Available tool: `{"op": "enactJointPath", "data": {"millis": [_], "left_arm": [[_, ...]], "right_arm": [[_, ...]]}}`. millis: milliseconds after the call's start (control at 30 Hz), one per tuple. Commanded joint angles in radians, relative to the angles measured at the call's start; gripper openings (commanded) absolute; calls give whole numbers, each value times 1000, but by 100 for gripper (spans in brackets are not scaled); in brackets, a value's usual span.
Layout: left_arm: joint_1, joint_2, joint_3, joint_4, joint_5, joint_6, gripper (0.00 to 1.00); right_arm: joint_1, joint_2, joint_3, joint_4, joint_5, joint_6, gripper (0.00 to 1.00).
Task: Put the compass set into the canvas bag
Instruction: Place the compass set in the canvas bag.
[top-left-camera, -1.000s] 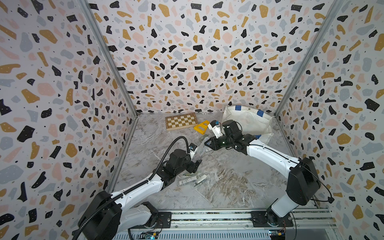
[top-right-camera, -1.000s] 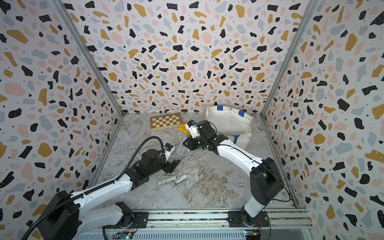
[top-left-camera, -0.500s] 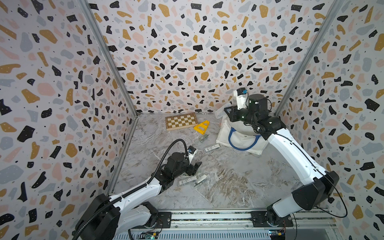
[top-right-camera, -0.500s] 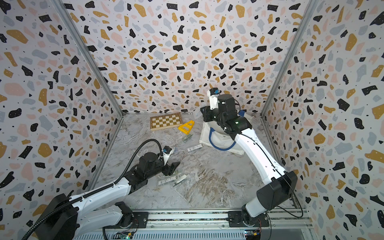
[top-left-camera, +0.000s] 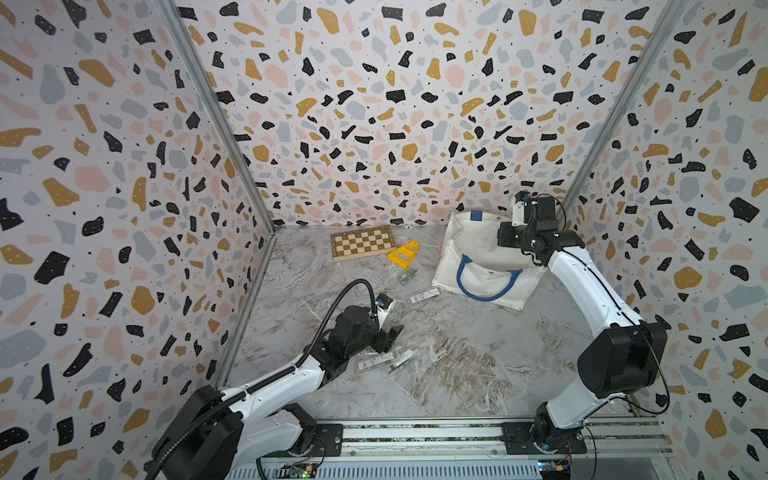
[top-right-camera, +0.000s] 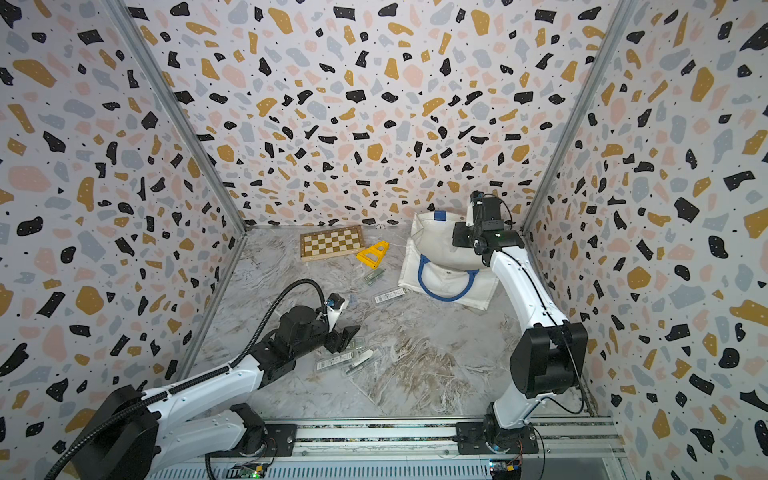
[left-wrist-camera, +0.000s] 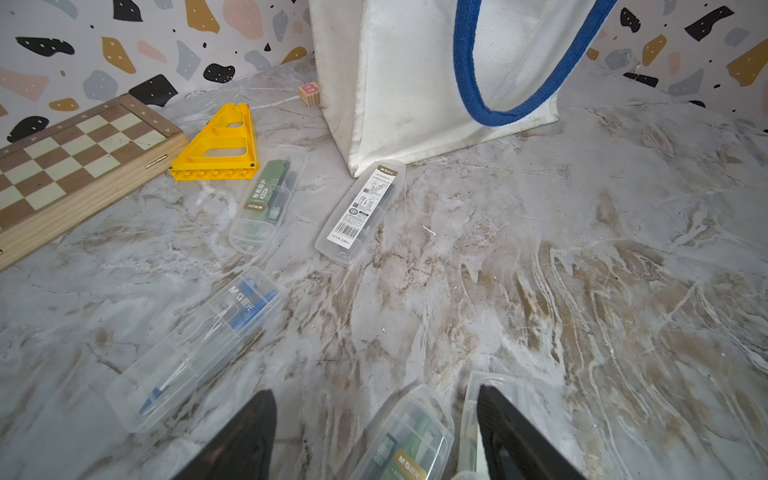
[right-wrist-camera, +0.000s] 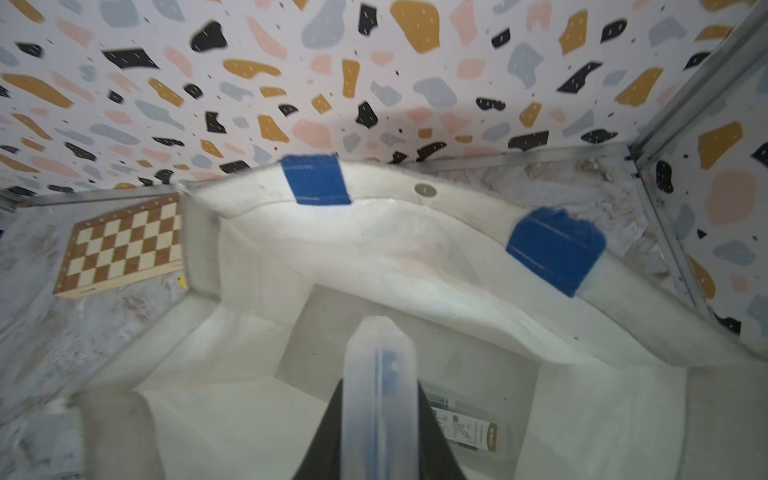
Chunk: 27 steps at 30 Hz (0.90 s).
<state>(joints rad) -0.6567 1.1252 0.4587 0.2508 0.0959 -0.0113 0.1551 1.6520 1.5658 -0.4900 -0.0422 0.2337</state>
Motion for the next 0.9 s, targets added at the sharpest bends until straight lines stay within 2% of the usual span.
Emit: {"op": "enactJointPath", "data": {"millis": [0,533,733,867], "left_arm": [[-3,10,26,15,4,16,76],[-3,0,25,9,12,19,76],[-3,-11,21,6,4,18,76],[-3,13,31,5,14,16,76]], "right_arm": [[-15,23,-27,11,-22,-12,0],[-12,172,-119,100,-105,6,0],[-5,189,-108,103,-105,8,21],[-2,184,-115,110,-104,10,29]]}}
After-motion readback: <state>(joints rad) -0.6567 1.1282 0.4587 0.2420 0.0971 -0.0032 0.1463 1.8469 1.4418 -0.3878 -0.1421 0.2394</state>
